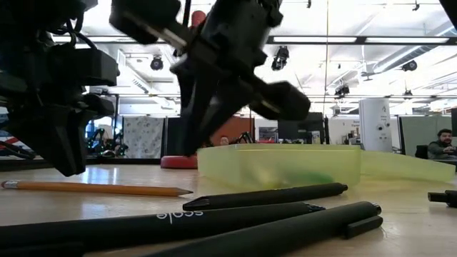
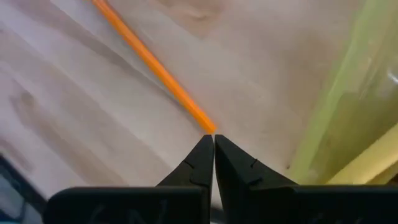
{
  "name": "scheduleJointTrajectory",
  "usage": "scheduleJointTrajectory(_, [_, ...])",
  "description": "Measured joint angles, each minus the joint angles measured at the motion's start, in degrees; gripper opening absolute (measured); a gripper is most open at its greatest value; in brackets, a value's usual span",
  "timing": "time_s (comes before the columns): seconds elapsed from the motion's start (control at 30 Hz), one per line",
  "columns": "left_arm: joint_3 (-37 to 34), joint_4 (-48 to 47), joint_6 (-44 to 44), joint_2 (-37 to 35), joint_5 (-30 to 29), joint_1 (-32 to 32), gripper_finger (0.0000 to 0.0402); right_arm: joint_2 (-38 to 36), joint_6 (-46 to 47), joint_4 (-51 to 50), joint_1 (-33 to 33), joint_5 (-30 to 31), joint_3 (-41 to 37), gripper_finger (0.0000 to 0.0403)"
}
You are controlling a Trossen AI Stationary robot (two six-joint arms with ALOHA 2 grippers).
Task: Pick & place school supplies into a supply box
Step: Put the orange pencil into the yellow supply box
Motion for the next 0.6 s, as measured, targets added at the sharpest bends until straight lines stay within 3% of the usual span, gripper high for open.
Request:
scheduleJointTrajectory(0.2, [-0.25,-0.13,0.61,-3.72,0.04,-2.14,0.0047,0.8,-8.79,-0.24,0.32,-0.25,-0.13,0.0009])
scheduleJointTrajectory(0.47, [-2.02,-0.07,0.63,-9.65,0.09,-8.66,0.0049,0.84,-11.22,-2.28,0.32,0.65,-0.35,0.0009])
scheduleJointTrajectory(0.6, [-2.69,-0.01,0.63,-10.32,0.15,-11.49,0.007,0.84,-11.4,-2.26,0.32,0.69,-0.37,0.0009])
